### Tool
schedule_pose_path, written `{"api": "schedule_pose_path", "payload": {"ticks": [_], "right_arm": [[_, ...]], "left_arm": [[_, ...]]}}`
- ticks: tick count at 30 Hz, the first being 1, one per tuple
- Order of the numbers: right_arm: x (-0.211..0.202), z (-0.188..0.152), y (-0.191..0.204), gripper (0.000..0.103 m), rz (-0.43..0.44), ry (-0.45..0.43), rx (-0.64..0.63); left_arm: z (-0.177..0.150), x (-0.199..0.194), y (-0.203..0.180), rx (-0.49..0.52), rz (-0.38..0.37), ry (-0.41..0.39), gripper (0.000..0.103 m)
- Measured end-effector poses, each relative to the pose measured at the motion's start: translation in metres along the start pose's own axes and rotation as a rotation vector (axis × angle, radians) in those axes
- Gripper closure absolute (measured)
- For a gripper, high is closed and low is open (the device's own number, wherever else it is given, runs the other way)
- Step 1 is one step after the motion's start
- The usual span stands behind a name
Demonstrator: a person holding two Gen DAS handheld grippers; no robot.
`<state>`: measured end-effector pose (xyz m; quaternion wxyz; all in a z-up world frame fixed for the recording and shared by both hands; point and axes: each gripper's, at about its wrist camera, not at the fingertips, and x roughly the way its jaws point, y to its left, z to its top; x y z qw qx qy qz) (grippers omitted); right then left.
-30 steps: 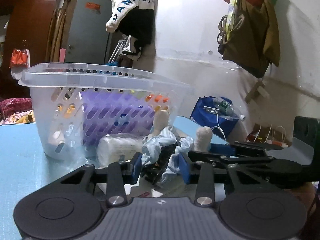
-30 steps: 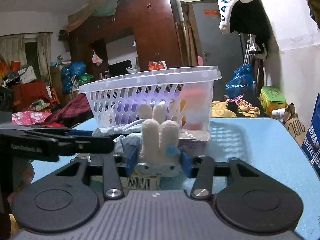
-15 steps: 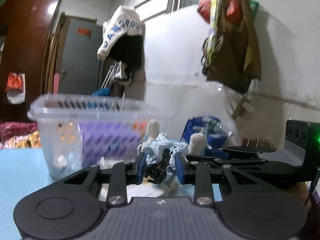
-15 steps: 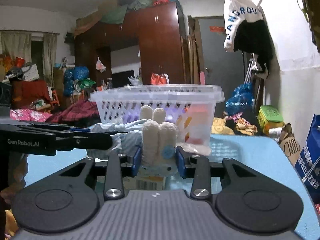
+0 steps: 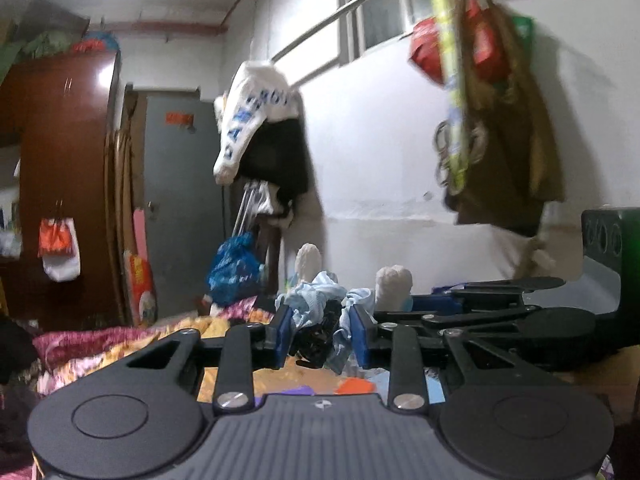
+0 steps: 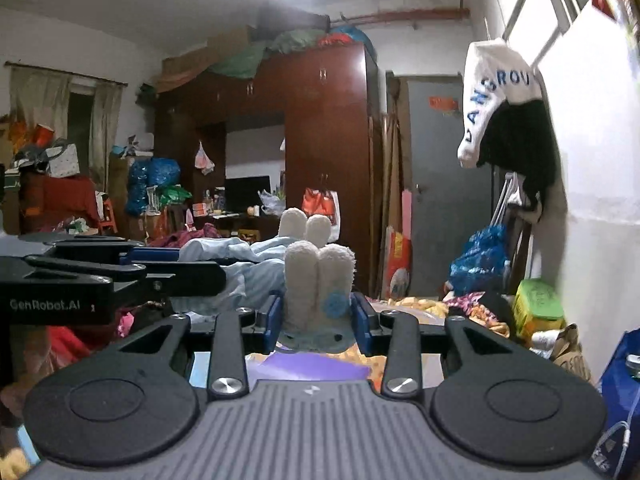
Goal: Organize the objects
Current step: 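Lift both items and drop them into the basket, then grasp the white medicine box with the right tool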
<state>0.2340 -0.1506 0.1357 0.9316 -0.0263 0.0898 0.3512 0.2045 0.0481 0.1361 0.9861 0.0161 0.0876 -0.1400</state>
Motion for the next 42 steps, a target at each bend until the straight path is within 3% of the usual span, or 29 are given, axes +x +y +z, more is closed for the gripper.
{"api": "schedule_pose_path", "payload": {"ticks": [5, 13, 14, 16, 18, 20, 22, 26, 30, 37, 42], "right_arm": [[0.064, -0.020, -0.018, 0.063, -0.022, 0.130, -0.009], [0.101, -0.039, -0.029, 0.063, -0.057, 0.214, -0.012], [0.102, -0.039, -0.028, 0.059, -0.066, 0.219, -0.020], [0.098, -0.041, -0.028, 0.051, -0.075, 0.216, -0.013], [0.087, -0.041, -0.027, 0.034, -0.101, 0.192, -0.005], [0.071, -0.041, -0.030, 0.006, -0.130, 0.152, -0.012], [0.051, -0.041, -0.034, 0.000, -0.138, 0.093, -0.009], [0.003, -0.047, -0.044, 0.000, -0.095, 0.037, 0.070], [-0.032, -0.078, -0.046, 0.000, -0.060, 0.079, 0.132], [-0.040, -0.134, -0.035, 0.000, 0.010, 0.210, 0.136], [-0.035, -0.131, -0.038, 0.000, 0.039, 0.224, 0.141]], "left_arm": [[-0.021, 0.052, 0.029, -0.080, 0.035, 0.106, 0.068], [-0.040, 0.086, 0.037, -0.081, 0.134, 0.182, 0.064], [-0.041, 0.087, 0.037, -0.073, 0.141, 0.183, 0.063], [-0.043, 0.084, 0.038, -0.067, 0.159, 0.170, 0.050], [-0.042, 0.075, 0.039, -0.080, 0.173, 0.136, 0.025], [-0.039, 0.057, 0.040, -0.109, 0.164, 0.087, 0.019], [-0.038, 0.035, 0.038, -0.131, 0.149, 0.045, 0.017], [-0.052, -0.005, 0.020, -0.131, 0.186, 0.053, 0.011], [-0.090, -0.036, -0.003, -0.099, 0.190, 0.093, 0.011], [-0.136, -0.056, -0.004, -0.158, 0.143, 0.151, 0.011], [-0.150, -0.051, -0.002, -0.131, 0.133, 0.185, 0.011]]}}
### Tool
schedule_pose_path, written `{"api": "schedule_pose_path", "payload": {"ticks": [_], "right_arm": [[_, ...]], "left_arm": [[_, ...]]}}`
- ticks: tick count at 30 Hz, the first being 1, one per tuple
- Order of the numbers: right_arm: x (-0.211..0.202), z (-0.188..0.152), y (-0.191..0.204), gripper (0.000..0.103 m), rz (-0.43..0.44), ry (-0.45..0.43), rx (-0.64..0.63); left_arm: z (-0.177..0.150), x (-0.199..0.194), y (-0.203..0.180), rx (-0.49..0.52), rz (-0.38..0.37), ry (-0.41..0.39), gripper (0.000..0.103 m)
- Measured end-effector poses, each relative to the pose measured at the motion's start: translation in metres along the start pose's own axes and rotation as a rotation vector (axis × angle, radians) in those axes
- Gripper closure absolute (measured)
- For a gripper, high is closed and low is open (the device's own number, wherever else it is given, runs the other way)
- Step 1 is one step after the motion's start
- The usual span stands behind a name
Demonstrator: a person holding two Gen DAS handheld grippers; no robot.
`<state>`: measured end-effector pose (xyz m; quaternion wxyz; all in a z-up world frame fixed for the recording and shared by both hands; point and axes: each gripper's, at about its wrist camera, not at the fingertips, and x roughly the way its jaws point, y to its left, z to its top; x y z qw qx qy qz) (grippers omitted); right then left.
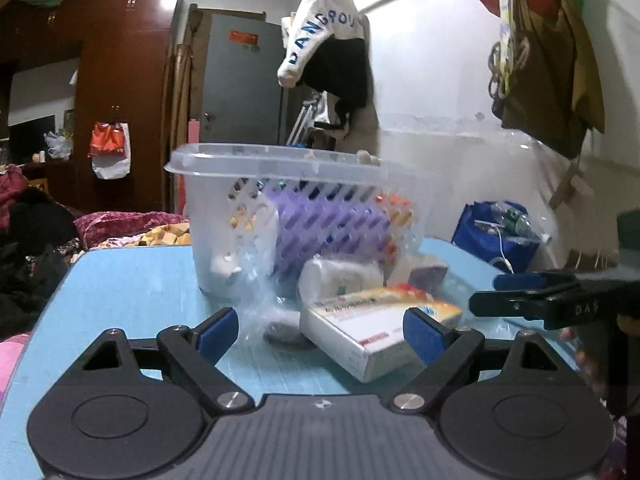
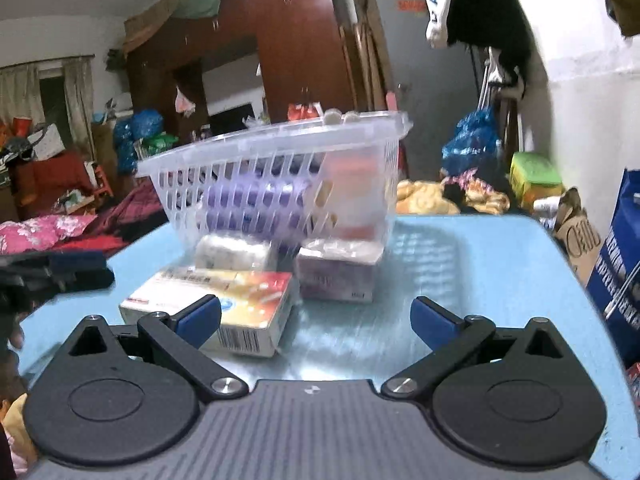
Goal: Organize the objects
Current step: 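Grasp the white medicine box with the right tool, then hold the medicine box with both tools and lower it into the basket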
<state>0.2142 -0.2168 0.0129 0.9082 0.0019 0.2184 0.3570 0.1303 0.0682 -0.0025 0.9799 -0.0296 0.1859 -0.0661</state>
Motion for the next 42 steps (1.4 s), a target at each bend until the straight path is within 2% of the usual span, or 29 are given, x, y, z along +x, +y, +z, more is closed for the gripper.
{"api": "schedule_pose_path", "payload": {"ticks": [5, 7, 15, 19, 22, 23, 24, 26, 35, 42], "right_arm": [[0.015, 0.000, 0.006, 0.000, 0.052, 0.062, -0.021], [0.019, -0.007, 0.011, 0.008, 0.061, 0.081, -0.025], [0.015, -0.011, 0.017, 0.021, 0.139, 0.089, -0.075], [0.018, -0.013, 0.021, 0.033, 0.178, 0.120, -0.109], [0.020, -0.012, 0.026, 0.034, 0.185, 0.128, -0.139], [0.021, -0.012, 0.028, 0.034, 0.185, 0.132, -0.150], [0.022, -0.011, 0.029, 0.034, 0.186, 0.133, -0.156], [0.024, -0.011, 0.029, 0.040, 0.203, 0.131, -0.158], [0.023, -0.014, 0.033, 0.050, 0.191, 0.119, -0.165], [0.014, -0.020, 0.050, 0.053, 0.130, 0.064, -0.224]], "left_arm": [[-0.006, 0.003, -0.003, 0.008, -0.026, 0.014, 0.011], [-0.006, 0.006, -0.007, 0.029, -0.031, 0.027, 0.011], [-0.006, 0.016, -0.020, 0.081, -0.039, 0.072, 0.015], [-0.006, 0.017, -0.025, 0.111, -0.048, 0.087, 0.015], [-0.004, 0.025, -0.028, 0.120, -0.037, 0.113, 0.016], [-0.003, 0.028, -0.028, 0.115, -0.038, 0.128, 0.019], [-0.003, 0.031, -0.029, 0.110, -0.039, 0.143, 0.028], [-0.003, 0.035, -0.030, 0.109, -0.053, 0.160, 0.034], [-0.006, 0.030, -0.039, 0.157, -0.017, 0.134, 0.042], [-0.010, 0.015, -0.048, 0.218, 0.024, 0.055, 0.044]]}}
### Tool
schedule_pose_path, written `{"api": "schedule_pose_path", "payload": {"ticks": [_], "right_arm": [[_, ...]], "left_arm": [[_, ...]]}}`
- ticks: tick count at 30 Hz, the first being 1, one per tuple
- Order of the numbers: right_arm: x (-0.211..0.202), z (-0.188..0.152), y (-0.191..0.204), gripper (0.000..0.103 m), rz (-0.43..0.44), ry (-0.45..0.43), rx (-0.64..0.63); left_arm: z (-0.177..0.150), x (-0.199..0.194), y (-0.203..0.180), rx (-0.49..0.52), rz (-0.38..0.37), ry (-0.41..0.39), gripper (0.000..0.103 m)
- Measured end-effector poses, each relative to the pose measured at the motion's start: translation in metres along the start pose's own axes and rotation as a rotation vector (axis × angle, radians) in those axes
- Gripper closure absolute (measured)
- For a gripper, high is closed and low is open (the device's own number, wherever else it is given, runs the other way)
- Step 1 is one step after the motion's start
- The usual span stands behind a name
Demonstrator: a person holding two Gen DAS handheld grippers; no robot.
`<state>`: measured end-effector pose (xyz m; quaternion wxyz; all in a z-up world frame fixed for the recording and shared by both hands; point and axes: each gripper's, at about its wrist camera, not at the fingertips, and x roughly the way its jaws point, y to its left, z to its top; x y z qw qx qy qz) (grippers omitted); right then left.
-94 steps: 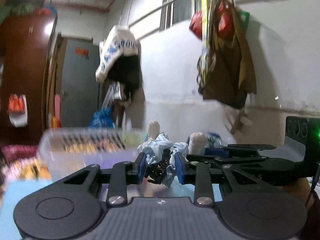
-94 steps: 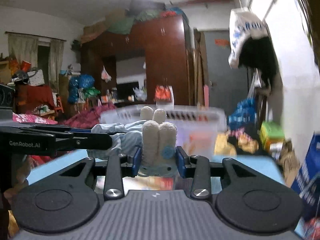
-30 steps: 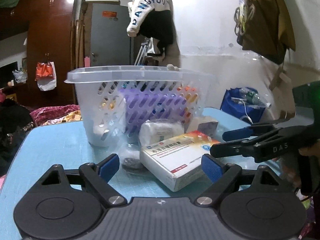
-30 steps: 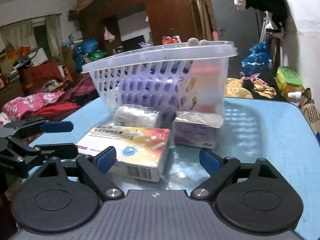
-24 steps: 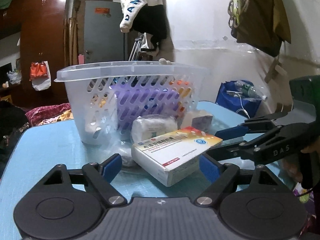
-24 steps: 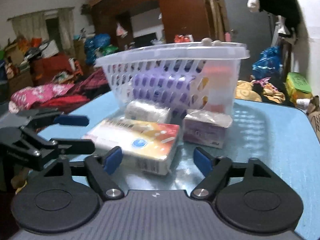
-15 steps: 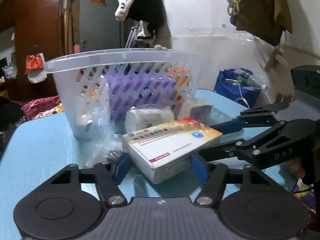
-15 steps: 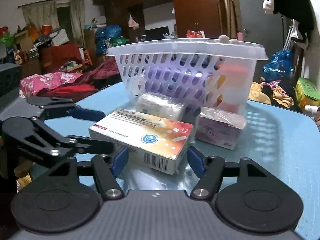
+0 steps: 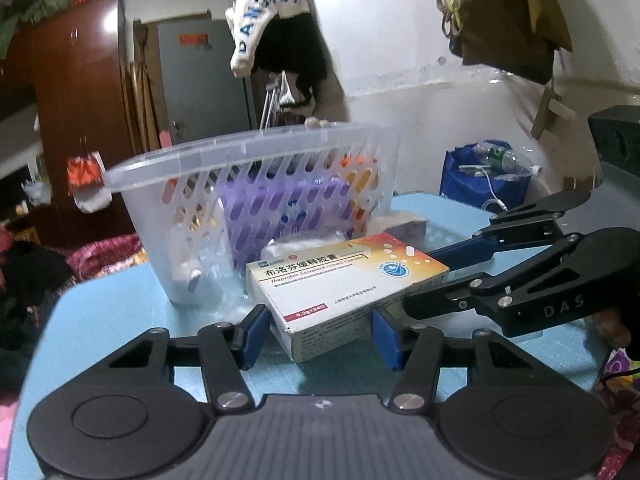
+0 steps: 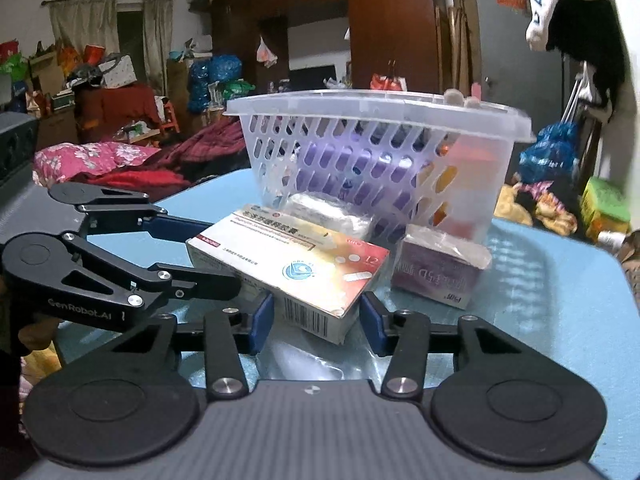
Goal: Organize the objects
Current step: 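Hold the medicine box with both tools and lower it into the basket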
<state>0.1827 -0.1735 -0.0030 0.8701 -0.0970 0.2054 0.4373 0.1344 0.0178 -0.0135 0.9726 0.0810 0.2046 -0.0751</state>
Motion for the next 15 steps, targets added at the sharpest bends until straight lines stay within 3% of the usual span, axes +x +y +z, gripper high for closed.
{"api": "schedule_pose_path", "payload": {"ticks": [8, 15], "right_arm": [[-0.025, 0.008, 0.023, 0.054, -0.073, -0.087, -0.067], [-0.054, 0.048, 0.035, 0.054, -0.121, -0.195, -0.119]], "left_arm": [[0.007, -0.033, -0.006, 0.006, 0.006, -0.128, 0.046], [0.050, -0.065, -0.006, 0.060, 0.035, -0.264, 0.047]]}}
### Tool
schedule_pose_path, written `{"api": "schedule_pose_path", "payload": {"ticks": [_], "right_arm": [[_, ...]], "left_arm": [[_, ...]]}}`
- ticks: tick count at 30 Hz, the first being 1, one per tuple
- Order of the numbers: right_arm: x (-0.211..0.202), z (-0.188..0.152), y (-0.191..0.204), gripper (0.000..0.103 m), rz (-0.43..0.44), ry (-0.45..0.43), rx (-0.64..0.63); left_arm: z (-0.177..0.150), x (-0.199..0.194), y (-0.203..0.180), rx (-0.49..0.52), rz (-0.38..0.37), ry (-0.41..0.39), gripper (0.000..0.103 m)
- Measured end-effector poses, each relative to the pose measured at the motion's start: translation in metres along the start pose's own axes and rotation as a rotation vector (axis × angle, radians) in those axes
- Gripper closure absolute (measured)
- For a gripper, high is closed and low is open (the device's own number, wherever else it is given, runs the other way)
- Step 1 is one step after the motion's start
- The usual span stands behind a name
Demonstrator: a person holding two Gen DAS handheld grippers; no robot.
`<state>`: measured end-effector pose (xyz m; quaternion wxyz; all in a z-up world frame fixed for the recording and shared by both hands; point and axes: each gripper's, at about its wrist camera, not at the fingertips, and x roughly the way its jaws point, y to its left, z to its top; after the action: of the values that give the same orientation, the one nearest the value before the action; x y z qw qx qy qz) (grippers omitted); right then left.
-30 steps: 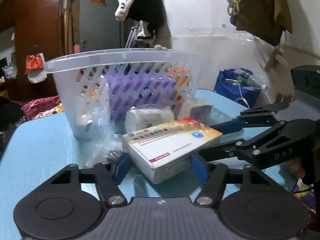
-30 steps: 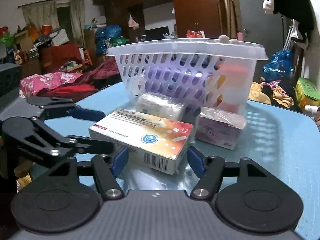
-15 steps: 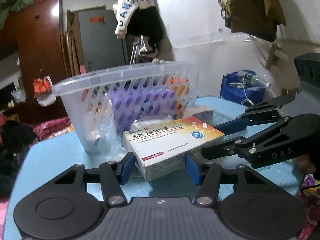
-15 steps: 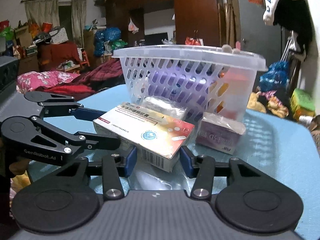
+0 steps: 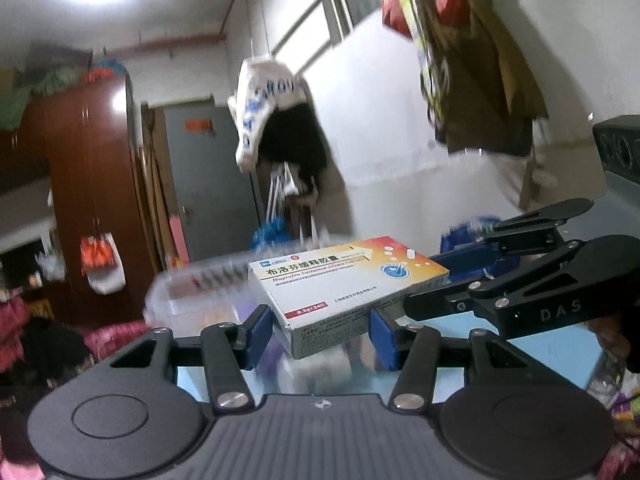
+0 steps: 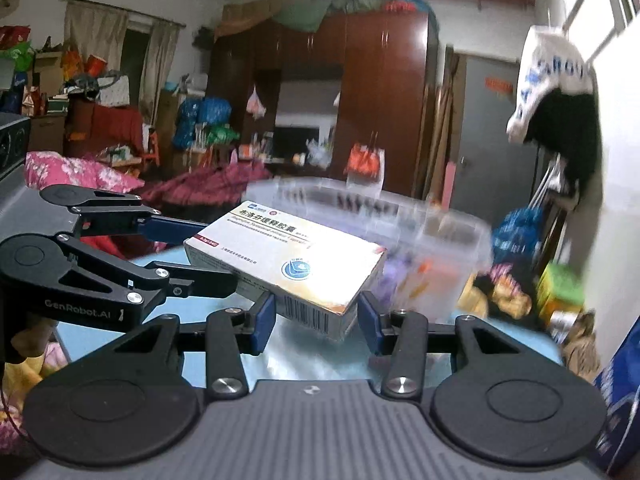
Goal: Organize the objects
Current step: 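Hold the medicine box with both tools and lower it into the basket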
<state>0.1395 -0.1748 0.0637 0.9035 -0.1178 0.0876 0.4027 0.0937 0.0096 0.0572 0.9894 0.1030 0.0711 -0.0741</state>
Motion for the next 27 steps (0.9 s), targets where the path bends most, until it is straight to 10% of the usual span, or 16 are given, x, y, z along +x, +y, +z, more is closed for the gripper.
{"api": "schedule_pose_path", "payload": {"ticks": [7, 27], "right_arm": [[0.022, 0.062, -0.025, 0.055, -0.048, -0.062, 0.001], [0.161, 0.056, -0.055, 0.056, -0.081, 0.139, 0.026]], "left_arm": [[0.056, 0.030, 0.020, 0.053, 0.033, -0.087, 0.047], [0.026, 0.152, 0.101, -0.101, 0.071, 0.191, 0.052]]}}
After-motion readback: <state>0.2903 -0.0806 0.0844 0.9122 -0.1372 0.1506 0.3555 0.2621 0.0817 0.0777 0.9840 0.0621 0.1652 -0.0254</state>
